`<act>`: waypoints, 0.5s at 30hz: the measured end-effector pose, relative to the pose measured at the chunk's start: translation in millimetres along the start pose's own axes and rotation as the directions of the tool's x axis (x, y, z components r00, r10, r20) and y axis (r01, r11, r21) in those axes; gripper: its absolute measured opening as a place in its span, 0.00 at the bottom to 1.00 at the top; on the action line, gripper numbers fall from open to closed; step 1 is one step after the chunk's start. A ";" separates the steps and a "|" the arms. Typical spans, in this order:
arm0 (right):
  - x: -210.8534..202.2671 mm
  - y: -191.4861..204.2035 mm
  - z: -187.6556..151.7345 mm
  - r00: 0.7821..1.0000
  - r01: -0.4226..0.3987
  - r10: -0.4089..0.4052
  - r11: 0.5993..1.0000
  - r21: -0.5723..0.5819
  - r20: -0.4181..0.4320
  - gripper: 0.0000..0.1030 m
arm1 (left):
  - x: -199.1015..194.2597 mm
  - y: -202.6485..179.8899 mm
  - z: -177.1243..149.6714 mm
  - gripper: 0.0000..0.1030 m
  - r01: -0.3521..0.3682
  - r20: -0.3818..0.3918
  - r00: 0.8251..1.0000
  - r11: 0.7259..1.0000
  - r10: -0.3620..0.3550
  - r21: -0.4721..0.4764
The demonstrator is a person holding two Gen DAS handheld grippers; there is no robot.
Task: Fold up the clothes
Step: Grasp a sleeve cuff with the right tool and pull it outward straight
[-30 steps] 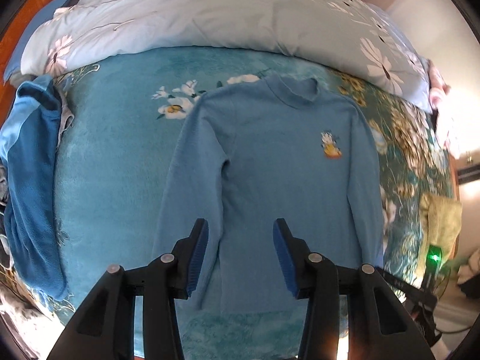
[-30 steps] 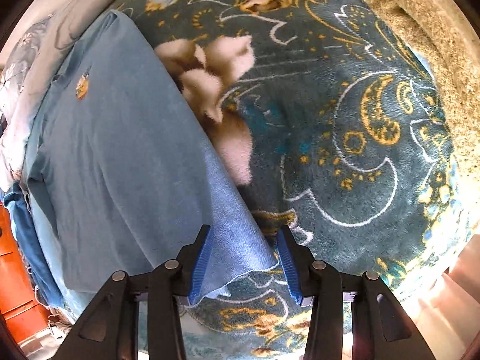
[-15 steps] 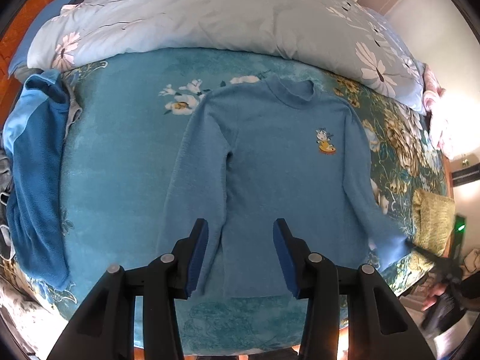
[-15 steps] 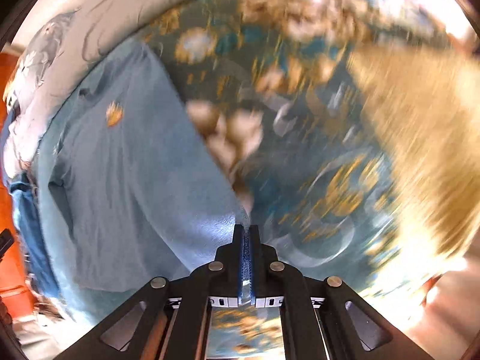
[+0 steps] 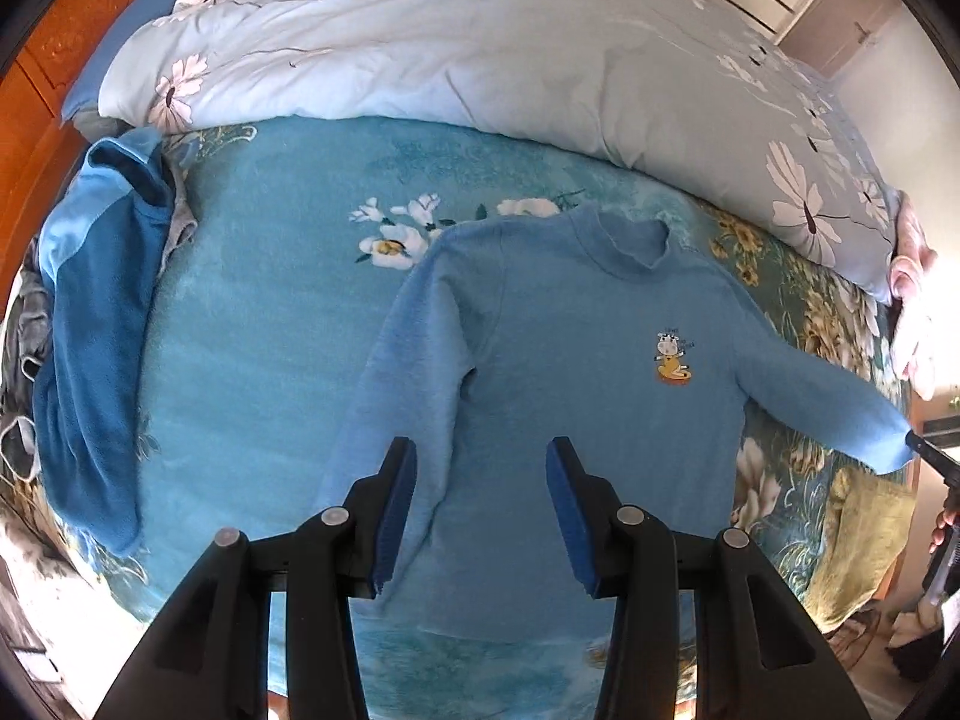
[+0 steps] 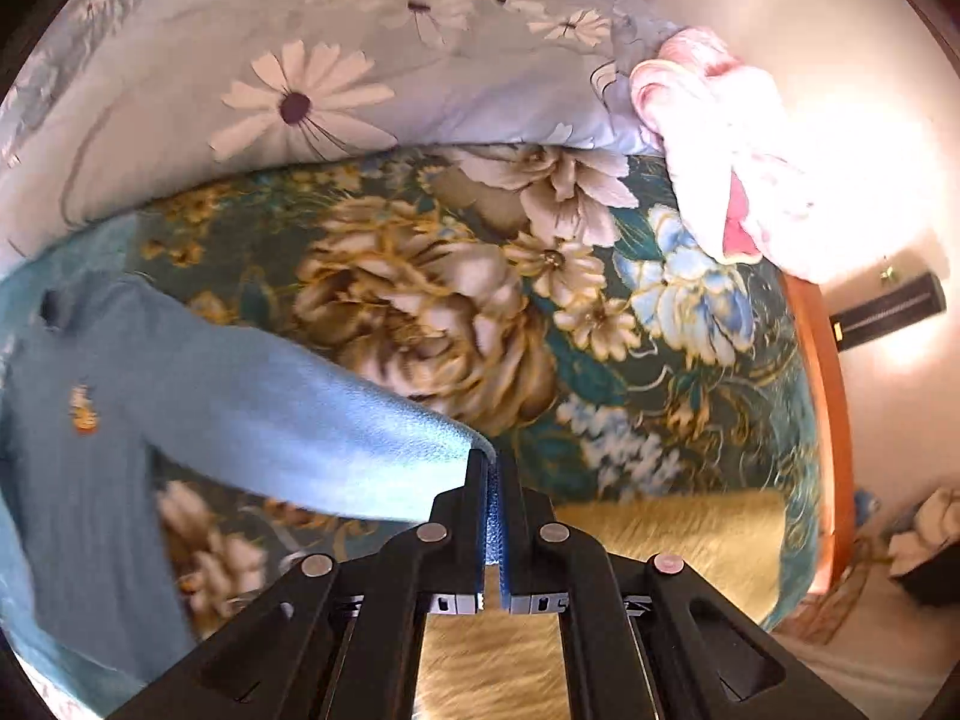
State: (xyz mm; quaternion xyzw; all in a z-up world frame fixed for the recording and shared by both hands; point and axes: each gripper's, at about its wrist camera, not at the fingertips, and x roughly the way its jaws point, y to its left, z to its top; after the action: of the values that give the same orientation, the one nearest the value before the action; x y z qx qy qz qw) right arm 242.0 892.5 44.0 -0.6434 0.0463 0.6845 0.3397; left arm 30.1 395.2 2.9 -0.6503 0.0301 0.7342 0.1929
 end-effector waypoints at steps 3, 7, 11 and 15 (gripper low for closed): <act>32.1 1.7 8.3 0.998 0.021 -0.026 0.998 -0.063 -0.064 0.03 | 8.4 -11.6 0.3 0.45 -0.013 -0.028 1.000 1.000 0.014 0.014; 64.4 6.7 3.1 0.989 0.031 -0.045 0.994 -0.101 -0.140 0.03 | 17.5 -21.7 1.6 0.45 -0.022 -0.053 0.998 1.000 0.023 0.015; 76.3 2.9 -0.9 0.985 0.013 -0.024 0.998 -0.066 -0.168 0.03 | 21.4 -21.3 1.1 0.45 -0.030 -0.061 0.998 0.999 0.030 -0.010; 71.1 2.0 5.4 0.989 0.000 -0.006 0.999 -0.043 -0.150 0.05 | 22.8 -13.9 -3.6 0.45 -0.044 -0.071 0.997 0.999 0.042 -0.028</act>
State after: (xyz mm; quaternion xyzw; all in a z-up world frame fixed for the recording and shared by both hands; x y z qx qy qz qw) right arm 240.5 922.5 -20.7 -0.7002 0.0563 0.6345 0.3224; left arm 36.2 412.5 -16.8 -0.6778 0.0398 0.7151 0.1662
